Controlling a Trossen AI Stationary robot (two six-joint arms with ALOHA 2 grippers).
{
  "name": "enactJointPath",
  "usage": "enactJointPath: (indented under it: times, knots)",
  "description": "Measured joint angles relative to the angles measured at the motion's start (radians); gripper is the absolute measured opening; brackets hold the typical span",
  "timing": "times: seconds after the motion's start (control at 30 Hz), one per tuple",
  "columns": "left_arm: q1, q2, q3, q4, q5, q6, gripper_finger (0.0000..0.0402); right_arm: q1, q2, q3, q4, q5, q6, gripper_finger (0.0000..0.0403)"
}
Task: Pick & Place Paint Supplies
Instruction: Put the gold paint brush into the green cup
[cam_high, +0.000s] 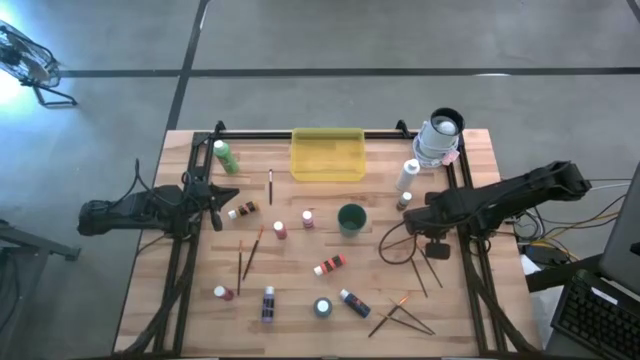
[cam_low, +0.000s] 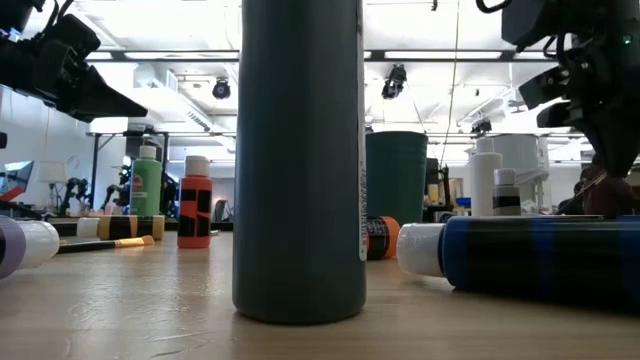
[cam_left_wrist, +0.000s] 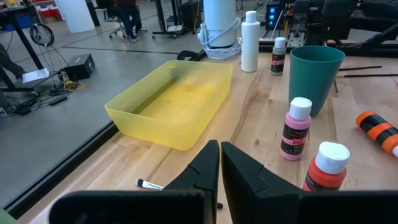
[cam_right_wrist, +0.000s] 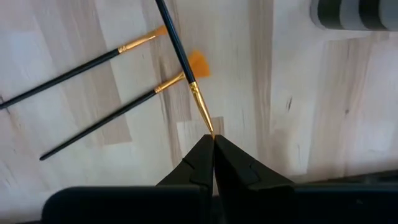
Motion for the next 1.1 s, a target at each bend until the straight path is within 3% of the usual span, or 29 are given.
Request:
enactJointPath:
  times: [0.27, 1.1]
  knots:
    - [0.0, 0.0, 0.0, 0.0, 0.0, 0.0, 0.0023, 0.0, -0.034, 0.067, -0.046, 0.005, -0.021, 0.0008]
    - [0.0, 0.0, 0.0, 0.0, 0.0, 0.0, 0.0023, -0.003, -0.039, 0.452, -0.247, 0.229, 0.028, 0.0008]
